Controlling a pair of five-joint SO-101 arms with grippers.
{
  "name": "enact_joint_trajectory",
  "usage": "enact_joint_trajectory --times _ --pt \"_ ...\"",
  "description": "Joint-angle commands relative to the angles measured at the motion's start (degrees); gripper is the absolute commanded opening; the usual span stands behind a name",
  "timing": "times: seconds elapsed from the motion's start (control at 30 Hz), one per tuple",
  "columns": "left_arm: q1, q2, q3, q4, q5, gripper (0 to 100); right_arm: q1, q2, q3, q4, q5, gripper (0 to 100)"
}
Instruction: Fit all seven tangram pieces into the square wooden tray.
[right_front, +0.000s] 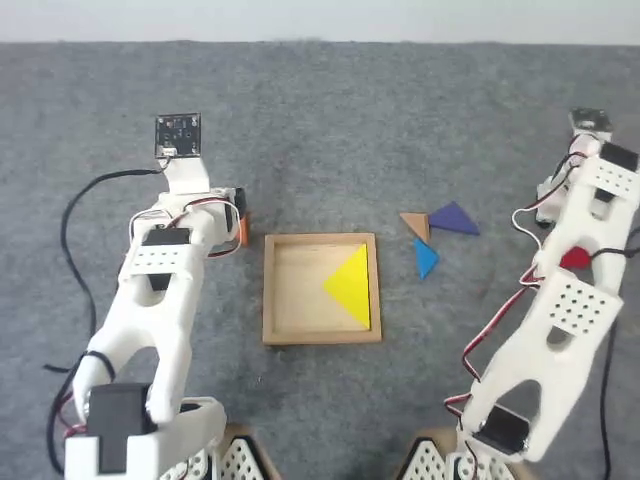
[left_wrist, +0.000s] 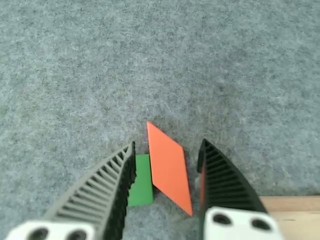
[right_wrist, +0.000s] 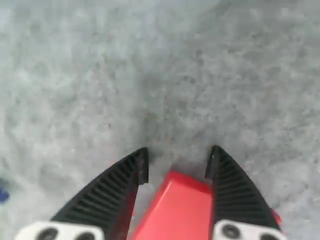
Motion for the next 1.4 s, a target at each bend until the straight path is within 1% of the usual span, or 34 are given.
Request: enact_joint_trajectory --times 0.0,0.17,0.43,0.63,0.73,0.93,1.1,1.23,1.3,1.37 --pt "0.35 -0.26 -0.31 -1.32 -0.97 20 4.7 0.48 0.26 4.35 4.4 18.8" --pt "0.35 -0.26 -0.31 -1.32 -0.97 20 9.27 0.48 0.26 8.57 10.55 18.8" --pt "0.35 -0.26 -0.31 -1.32 -0.97 20 17.36 0.48 0.35 16.57 17.58 18.8" --pt "0.26 -0.26 -0.22 -1.32 -0.97 20 25.19 0.48 0.35 17.63 26.11 18.8" --pt "0.26 -0.26 -0.22 -1.32 -0.97 20 27.74 -0.66 0.35 17.8 28.66 18.8" --pt "0.26 -0.26 -0.22 -1.32 -1.05 20 31.6 -7.16 2.2 20.18 32.18 18.8" --pt "0.26 -0.26 -0.22 -1.32 -1.05 20 34.68 -17.63 6.51 20.0 36.48 18.8" --pt "0.26 -0.26 -0.22 -1.32 -1.05 20 36.09 -26.15 7.65 19.91 37.8 18.8" --pt "0.26 -0.26 -0.22 -1.32 -1.05 20 36.09 -29.23 7.82 19.91 40.0 18.8" --pt "0.26 -0.26 -0.22 -1.32 -1.41 20 36.0 -31.87 10.55 19.91 44.66 18.8"
